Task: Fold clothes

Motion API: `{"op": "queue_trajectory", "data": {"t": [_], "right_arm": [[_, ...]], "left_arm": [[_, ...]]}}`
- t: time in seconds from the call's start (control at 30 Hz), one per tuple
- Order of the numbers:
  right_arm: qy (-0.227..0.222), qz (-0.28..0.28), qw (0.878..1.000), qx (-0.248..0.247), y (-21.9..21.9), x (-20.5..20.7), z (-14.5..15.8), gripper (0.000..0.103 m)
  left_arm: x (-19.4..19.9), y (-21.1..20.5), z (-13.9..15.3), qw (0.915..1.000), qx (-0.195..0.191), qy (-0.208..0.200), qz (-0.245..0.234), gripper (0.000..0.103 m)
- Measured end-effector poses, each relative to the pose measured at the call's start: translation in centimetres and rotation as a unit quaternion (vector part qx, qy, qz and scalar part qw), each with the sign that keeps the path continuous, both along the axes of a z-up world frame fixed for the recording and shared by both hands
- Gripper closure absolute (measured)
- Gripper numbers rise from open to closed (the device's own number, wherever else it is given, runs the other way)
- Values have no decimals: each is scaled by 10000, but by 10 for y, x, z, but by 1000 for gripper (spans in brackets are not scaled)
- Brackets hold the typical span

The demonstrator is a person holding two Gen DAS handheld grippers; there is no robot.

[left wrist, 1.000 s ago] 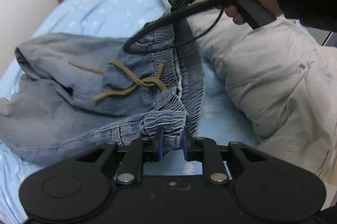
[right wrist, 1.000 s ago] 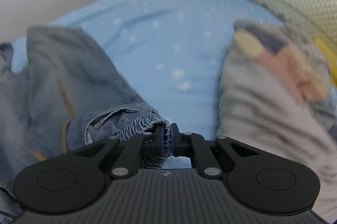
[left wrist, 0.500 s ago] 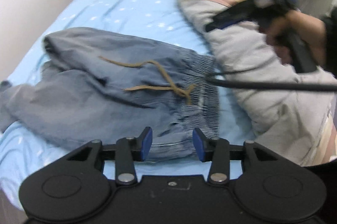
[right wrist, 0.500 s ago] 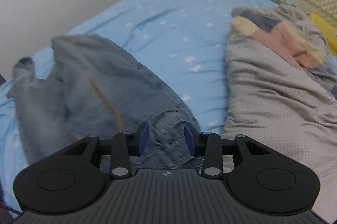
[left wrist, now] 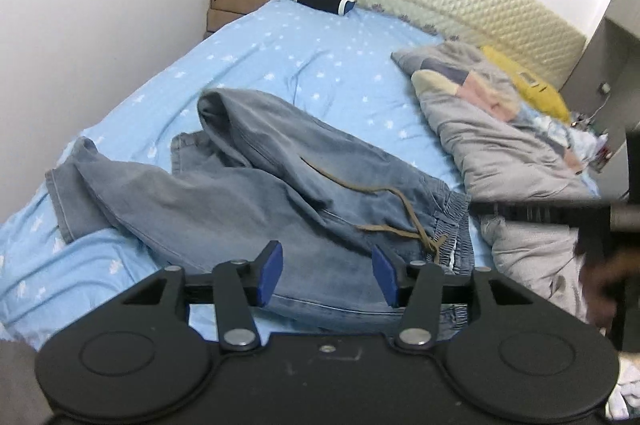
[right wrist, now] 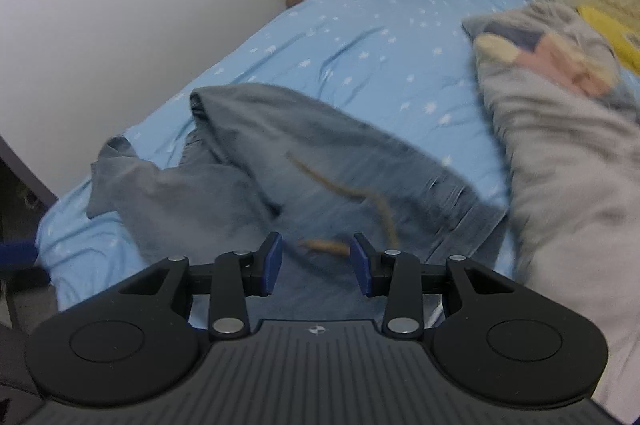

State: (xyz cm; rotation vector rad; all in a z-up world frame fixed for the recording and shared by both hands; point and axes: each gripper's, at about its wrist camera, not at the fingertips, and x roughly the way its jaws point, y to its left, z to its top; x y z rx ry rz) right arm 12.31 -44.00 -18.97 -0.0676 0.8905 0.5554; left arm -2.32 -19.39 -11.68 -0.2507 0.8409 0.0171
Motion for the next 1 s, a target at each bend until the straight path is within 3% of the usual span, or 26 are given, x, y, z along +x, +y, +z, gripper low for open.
{"op": "queue_trajectory", "data": {"t": [0.13,0.27,0.37,0.43,0.53,0.6,0.7,0.8,0.87,1.0], "right_arm": [[312,-568,9979,84,27,-37,-3,64],[554,-1066,9927,142,50,-65,-11,64],[712,-1252,9892,267,67,-79,-18,63],[922,-1293,9864,416,78,-83,-27,63],[1325,-1388,9793,641,94,-83,-44,63],[1593,-1500,9721,841,103,-80,-58,62],[2176,-1873,9520,1059,116,-73,-78,60],[2511,-2141,9364,1193,130,-70,-90,51],[2517,-2189,9379,957,146,-70,-93,49],[2856,-2876,9063,1194,162,-66,-110,43]], "left_arm": [[-1,51,1,9997,-114,86,-194,56],[-1,87,-2,9989,101,127,-438,55],[0,116,-2,9995,22,304,-109,55],[1,140,3,9980,-136,433,429,55],[4,186,15,9861,-645,441,1463,49],[7,214,17,9819,-810,364,1676,46],[15,252,11,9772,-817,486,1898,45],[30,299,-12,9668,-1135,680,2186,43],[47,330,-30,9593,-1339,830,2345,39],[93,394,-70,9461,-1698,1180,2492,36]]}}
